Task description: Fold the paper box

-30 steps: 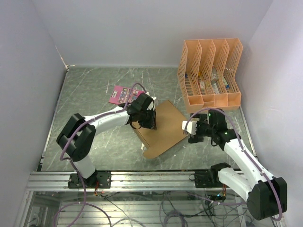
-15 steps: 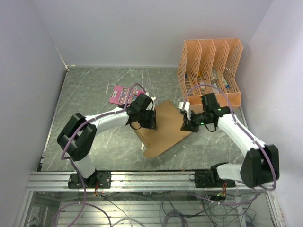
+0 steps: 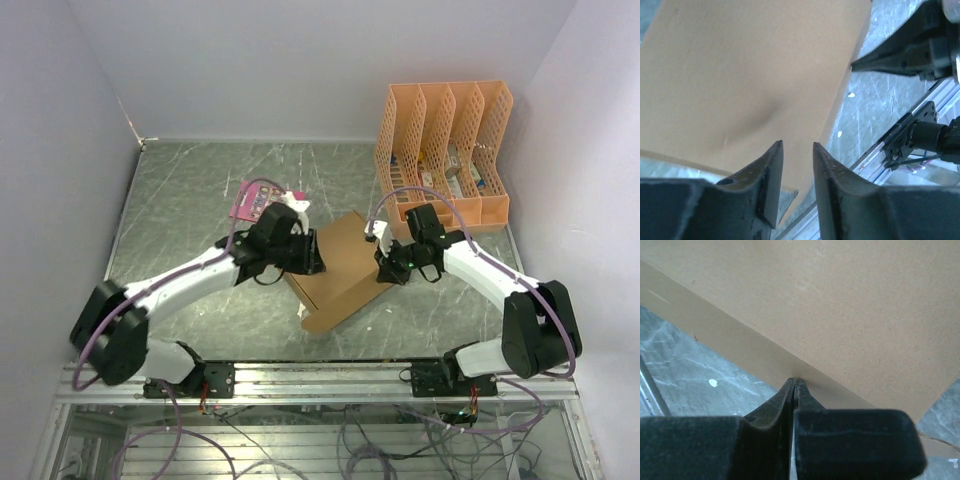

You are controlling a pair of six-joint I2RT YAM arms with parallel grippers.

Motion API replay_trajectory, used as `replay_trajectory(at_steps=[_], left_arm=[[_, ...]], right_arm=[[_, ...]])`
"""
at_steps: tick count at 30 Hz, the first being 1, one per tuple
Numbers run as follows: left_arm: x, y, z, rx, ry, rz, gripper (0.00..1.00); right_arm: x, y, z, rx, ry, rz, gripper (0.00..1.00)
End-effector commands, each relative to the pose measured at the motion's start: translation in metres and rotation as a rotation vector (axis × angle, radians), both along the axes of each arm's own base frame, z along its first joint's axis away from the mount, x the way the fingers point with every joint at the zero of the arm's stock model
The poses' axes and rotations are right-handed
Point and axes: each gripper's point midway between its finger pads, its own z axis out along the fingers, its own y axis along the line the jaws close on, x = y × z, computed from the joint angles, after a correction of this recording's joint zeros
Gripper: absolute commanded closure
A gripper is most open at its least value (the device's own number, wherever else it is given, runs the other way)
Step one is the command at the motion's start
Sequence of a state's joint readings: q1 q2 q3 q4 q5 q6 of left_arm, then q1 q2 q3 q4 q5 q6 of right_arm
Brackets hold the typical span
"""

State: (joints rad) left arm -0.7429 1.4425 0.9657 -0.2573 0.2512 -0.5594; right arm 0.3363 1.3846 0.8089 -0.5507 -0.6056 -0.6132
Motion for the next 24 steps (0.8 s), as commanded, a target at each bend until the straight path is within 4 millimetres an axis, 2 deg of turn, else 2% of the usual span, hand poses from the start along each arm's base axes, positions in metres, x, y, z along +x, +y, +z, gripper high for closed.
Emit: replay_trajectory(at_steps=[1, 3, 6, 10, 13, 15, 19, 21, 24], left_arm=[[0.001, 0.029, 0.022, -0.080, -0.092, 0.169, 0.53], [-0.007, 0.045, 0.022, -0.141, -0.085, 0.242, 0.47], [-0.020, 0.058, 0.017, -0.273, -0.056, 0.327, 0.44], [-0.026, 0.063, 0.016, -0.335, -0.041, 0.364, 0.44], [-0.020, 0.053, 0.027, -0.334, -0.045, 0.332, 0.46], [-0.016, 0.039, 0.034, -0.357, -0.039, 0.289, 0.51], [-0.007, 0.018, 0.030, -0.337, -0.023, 0.238, 0.59], [-0.003, 0.011, 0.019, -0.295, -0.005, 0.217, 0.61], [0.003, 0.008, 0.003, -0.237, 0.017, 0.214, 0.63]], right_arm=[[0.015, -0.004, -0.010, -0.054, -0.022, -0.037, 1.00], [0.014, 0.000, -0.003, -0.030, -0.019, -0.009, 1.00], [0.008, 0.007, 0.016, 0.024, -0.046, 0.051, 0.99], [0.001, 0.015, 0.039, 0.094, -0.078, 0.095, 0.94], [-0.008, 0.020, 0.047, 0.134, -0.077, 0.145, 0.91], [-0.014, 0.023, 0.056, 0.166, -0.084, 0.187, 0.84], [-0.008, 0.033, 0.070, 0.209, -0.169, 0.221, 0.57], [-0.008, 0.037, 0.062, 0.210, -0.242, 0.300, 0.48], [-0.011, 0.037, 0.042, 0.171, -0.308, 0.432, 0.47]])
